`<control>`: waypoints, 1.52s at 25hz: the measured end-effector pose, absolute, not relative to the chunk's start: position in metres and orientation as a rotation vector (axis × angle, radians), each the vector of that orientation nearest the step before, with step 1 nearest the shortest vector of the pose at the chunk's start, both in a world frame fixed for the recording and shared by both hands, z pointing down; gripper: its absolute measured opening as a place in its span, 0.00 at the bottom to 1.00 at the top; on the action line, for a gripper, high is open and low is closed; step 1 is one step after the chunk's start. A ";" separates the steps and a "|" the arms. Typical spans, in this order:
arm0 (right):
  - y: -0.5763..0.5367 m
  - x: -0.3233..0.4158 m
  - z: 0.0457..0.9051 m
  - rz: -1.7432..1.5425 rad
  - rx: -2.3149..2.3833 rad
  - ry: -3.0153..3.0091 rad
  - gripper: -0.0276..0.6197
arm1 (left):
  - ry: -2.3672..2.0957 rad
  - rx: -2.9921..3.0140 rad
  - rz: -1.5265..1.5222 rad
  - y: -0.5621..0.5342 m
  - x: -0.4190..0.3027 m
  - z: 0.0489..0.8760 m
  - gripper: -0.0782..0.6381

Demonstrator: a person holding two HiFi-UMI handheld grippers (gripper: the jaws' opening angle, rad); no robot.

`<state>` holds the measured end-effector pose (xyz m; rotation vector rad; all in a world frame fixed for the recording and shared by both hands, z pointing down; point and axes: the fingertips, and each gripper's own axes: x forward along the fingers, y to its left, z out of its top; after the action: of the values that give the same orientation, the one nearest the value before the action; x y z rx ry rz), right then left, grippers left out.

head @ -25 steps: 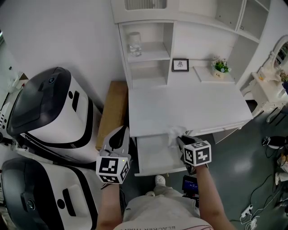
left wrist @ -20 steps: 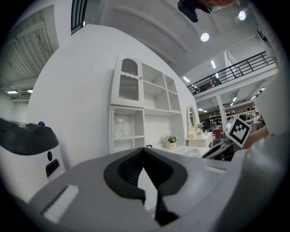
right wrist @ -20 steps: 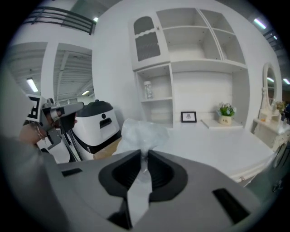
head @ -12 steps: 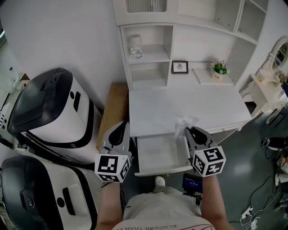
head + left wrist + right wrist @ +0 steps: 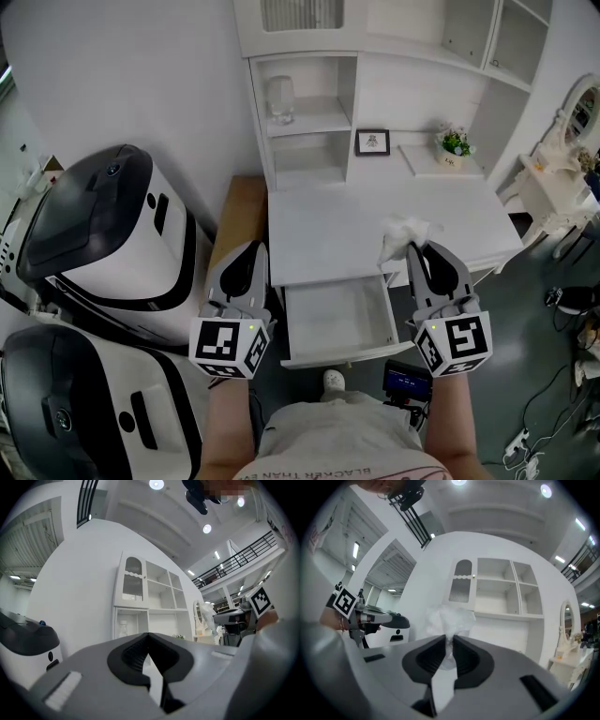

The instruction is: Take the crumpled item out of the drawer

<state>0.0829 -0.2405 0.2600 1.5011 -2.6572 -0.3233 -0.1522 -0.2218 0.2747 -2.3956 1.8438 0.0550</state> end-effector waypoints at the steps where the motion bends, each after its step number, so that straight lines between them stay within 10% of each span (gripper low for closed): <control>1: -0.239 0.082 0.252 -0.348 1.507 -2.660 0.13 | 1.836 -2.389 0.064 -0.222 -0.152 0.270 0.12; 38: -0.232 0.082 0.208 -0.457 1.578 -2.674 0.12 | 1.758 -2.280 0.163 -0.216 -0.156 0.208 0.12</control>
<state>0.0821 -0.2316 0.2082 1.5784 -2.6737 -0.4573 -0.1556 -0.2165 0.2079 -2.2798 1.7575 0.1634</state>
